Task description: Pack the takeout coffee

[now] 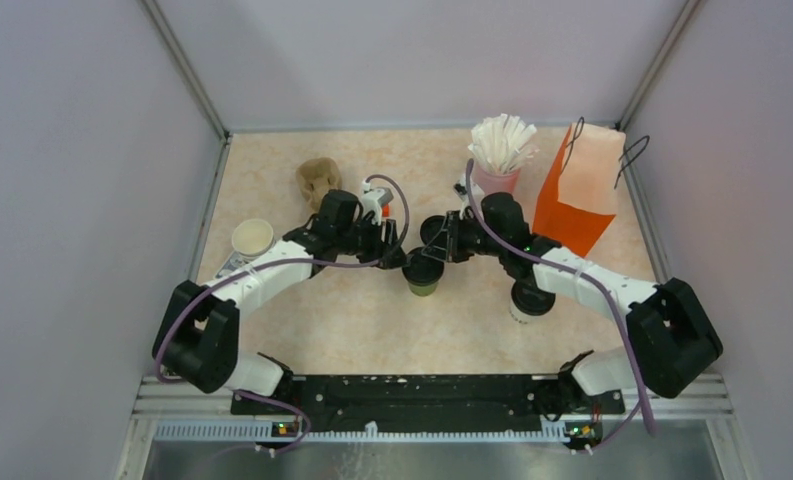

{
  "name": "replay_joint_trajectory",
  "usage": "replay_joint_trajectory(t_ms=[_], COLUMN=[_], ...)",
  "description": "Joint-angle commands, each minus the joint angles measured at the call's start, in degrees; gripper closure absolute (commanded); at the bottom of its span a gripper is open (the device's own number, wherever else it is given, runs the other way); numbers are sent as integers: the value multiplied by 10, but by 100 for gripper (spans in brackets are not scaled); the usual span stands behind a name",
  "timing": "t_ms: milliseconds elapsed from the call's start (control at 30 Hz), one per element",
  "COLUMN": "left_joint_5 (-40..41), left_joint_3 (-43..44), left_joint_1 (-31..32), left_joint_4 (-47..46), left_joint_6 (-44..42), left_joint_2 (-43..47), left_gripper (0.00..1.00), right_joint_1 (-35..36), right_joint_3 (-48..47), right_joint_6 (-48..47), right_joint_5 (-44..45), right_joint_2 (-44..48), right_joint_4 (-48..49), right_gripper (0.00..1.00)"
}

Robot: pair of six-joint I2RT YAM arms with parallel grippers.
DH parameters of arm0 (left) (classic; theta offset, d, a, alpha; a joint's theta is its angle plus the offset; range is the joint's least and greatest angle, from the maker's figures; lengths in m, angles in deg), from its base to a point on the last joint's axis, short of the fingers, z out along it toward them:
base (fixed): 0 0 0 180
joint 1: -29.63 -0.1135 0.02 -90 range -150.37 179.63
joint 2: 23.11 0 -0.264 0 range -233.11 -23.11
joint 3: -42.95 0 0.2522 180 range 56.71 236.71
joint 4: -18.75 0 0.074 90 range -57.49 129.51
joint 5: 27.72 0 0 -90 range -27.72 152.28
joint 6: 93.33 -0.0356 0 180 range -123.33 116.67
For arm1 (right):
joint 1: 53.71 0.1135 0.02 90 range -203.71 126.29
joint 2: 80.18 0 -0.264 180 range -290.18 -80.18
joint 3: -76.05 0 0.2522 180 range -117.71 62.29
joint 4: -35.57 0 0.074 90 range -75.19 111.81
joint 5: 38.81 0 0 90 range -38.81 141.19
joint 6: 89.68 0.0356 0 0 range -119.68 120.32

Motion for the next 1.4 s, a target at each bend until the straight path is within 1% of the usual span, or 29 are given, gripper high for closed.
replay_joint_trajectory(t_ms=[0,167,267,333,567,733,867,1033,1133,1200,1300,1367], left_joint_5=[17,19,30,38,55,60,59,60,55,42,16,0], left_joint_3=[10,9,7,7,11,6,6,6,8,10,14,18], left_joint_1=[-3,-2,-2,-2,-3,-2,-3,-2,-2,-2,-2,-2], left_joint_4=[1,5,9,14,31,34,34,39,39,35,23,12], left_joint_6=[-7,-10,-14,-16,-20,-19,-18,-18,-18,-17,-13,-10], left_joint_2=[-21,-33,-34,-36,-45,-44,-46,-46,-45,-41,-31,-23], left_gripper=[42,43,43,43,43,43,44,44,43,43,43,41], right_joint_1=[-23,-40,-49,-55,-61,-62,-63,-63,-63,-61,-56,-56], right_joint_3=[28,65,103,133,190,220,240,261,242,218,153,106], right_joint_6=[2,15,29,35,50,53,77,87,84,86,74,66], right_joint_5=[-29,-62,-65,-58,-51,-26,-24,-9,-22,-30,-35,-43], right_joint_2=[-3,-45,-60,-65,-95,-110,-129,-135,-106,-54,24,58], right_joint_4=[94,149,187,209,263,280,321,333,304,264,183,142], right_gripper=[91,91,91,91,91,91,91,92,92,90,86,82])
